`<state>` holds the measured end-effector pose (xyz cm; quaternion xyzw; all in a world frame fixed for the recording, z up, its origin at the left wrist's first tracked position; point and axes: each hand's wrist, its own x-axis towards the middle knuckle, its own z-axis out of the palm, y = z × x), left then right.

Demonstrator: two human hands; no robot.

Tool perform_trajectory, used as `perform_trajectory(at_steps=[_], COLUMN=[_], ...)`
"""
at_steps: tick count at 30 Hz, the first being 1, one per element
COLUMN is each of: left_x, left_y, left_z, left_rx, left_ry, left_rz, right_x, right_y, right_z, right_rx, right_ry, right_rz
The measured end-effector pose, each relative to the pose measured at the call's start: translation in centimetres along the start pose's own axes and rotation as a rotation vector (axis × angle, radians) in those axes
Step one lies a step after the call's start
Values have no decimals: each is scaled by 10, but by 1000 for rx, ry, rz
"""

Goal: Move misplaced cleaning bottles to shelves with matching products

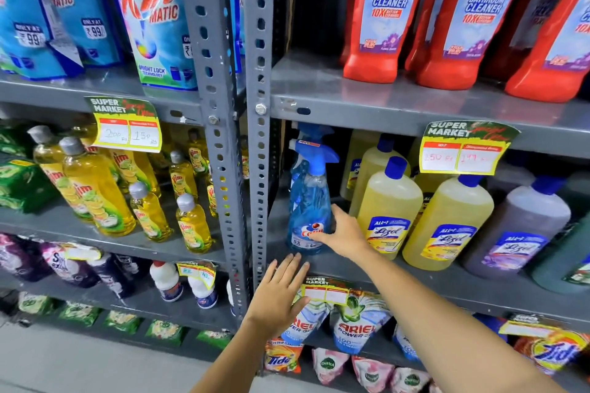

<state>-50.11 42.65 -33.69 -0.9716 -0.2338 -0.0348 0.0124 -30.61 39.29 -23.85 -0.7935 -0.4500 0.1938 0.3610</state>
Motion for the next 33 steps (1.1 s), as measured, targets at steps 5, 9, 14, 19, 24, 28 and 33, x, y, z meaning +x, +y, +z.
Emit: perform_trajectory(at_steps=[5,9,14,19,24,28,33], left_x=[-1,-2,-2,-1,-2,-1,0], left_y=[0,1,1,0,0,1,4], left_z=[-1,0,0,4,3,1,3], left_rx=[3,11,29,-8,-8,-23,-26], left_ry=[7,43,35,7,3,4,-5], left_rz=[2,0,-6,4,2,0,-4], right_x=[8,9,10,10,9,7,4], right_y=[-16,-22,-27,-25,-27,-27,-32], right_z=[-10,-5,3,3,1,3,2], right_rx=[124,145,123,97,92,103,154], right_ry=[-12,24,38,42,26,34,0], right_rz=[-9,1,18,7,14,26,21])
